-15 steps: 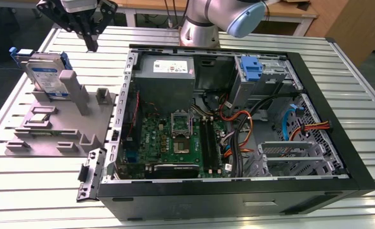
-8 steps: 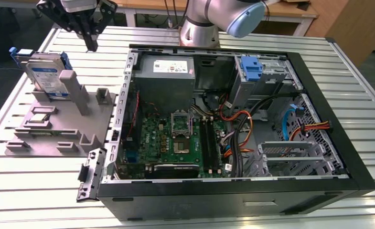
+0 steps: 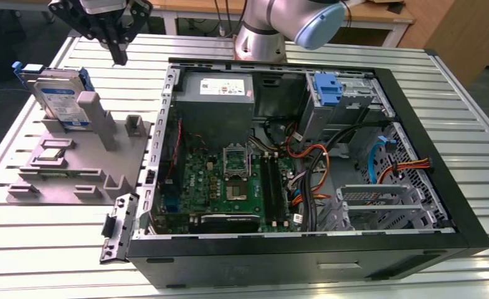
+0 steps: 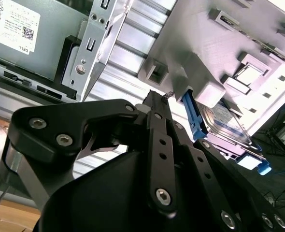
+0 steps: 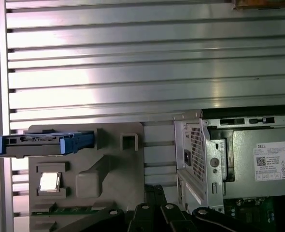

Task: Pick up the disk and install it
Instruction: 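Reach for the disk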

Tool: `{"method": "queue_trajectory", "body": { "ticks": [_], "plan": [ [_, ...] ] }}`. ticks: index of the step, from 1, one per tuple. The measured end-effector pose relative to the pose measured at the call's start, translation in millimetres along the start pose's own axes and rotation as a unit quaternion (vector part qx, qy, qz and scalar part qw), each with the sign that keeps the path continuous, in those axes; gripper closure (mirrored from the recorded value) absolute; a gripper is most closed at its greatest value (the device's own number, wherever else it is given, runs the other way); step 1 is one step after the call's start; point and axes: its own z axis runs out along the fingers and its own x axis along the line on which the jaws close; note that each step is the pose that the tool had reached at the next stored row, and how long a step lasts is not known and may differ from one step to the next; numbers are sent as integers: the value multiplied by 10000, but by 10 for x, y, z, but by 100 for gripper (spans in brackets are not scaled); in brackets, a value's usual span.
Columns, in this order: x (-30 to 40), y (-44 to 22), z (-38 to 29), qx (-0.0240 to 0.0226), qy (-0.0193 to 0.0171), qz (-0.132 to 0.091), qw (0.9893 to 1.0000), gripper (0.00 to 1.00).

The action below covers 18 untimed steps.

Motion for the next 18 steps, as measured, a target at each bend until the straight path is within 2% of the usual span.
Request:
{"method": "queue_trajectory", "body": {
  "ticks": [10, 18],
  "plan": [
    [84, 71, 8, 0, 0, 0, 10000, 90],
    [94, 87, 11, 0, 0, 0, 10000, 90]
  ]
}}
